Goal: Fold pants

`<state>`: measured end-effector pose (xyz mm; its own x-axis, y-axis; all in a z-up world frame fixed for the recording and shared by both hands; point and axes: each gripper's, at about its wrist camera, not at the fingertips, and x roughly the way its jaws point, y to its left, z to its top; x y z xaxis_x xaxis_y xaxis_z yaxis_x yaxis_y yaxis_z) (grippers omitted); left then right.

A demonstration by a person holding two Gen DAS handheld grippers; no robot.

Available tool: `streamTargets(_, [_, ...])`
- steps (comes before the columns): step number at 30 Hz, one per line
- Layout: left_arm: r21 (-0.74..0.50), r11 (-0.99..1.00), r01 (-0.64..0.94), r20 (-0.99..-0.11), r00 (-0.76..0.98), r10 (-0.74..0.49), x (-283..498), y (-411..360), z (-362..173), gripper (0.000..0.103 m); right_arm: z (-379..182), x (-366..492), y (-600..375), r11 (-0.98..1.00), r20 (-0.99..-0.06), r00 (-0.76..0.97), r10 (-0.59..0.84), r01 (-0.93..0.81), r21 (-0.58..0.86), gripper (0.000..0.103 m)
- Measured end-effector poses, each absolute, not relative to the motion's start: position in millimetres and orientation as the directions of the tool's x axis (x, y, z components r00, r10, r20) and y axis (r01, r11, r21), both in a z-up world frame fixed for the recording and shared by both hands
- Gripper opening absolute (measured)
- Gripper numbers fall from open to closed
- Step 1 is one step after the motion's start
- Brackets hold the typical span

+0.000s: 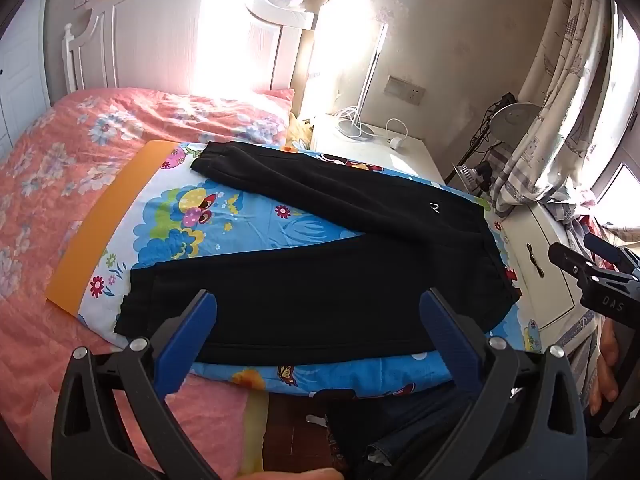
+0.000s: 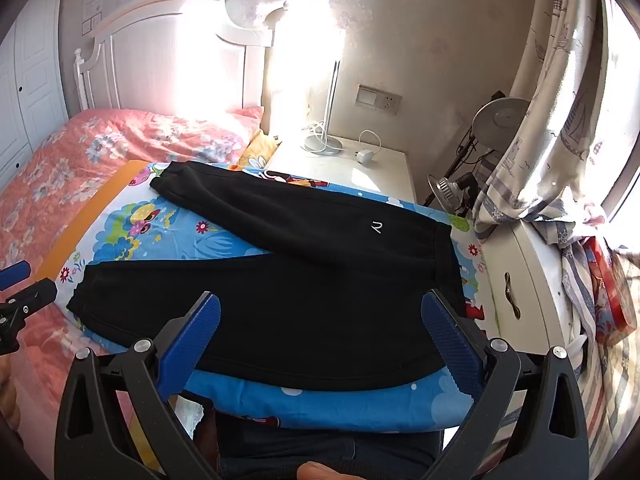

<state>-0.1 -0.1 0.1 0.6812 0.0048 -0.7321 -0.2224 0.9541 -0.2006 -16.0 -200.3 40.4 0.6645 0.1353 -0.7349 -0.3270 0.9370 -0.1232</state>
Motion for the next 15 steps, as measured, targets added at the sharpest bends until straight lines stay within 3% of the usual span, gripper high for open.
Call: streamTargets(15, [-0.201, 0.954, -0.223, -0.73, 0.683, 0.006, -2.7, 1.1, -3.3, 0.101, 40.4, -16.0, -200.2, 0.937, -0.735, 0.665, 0.132, -0.326, -0.127, 0.097])
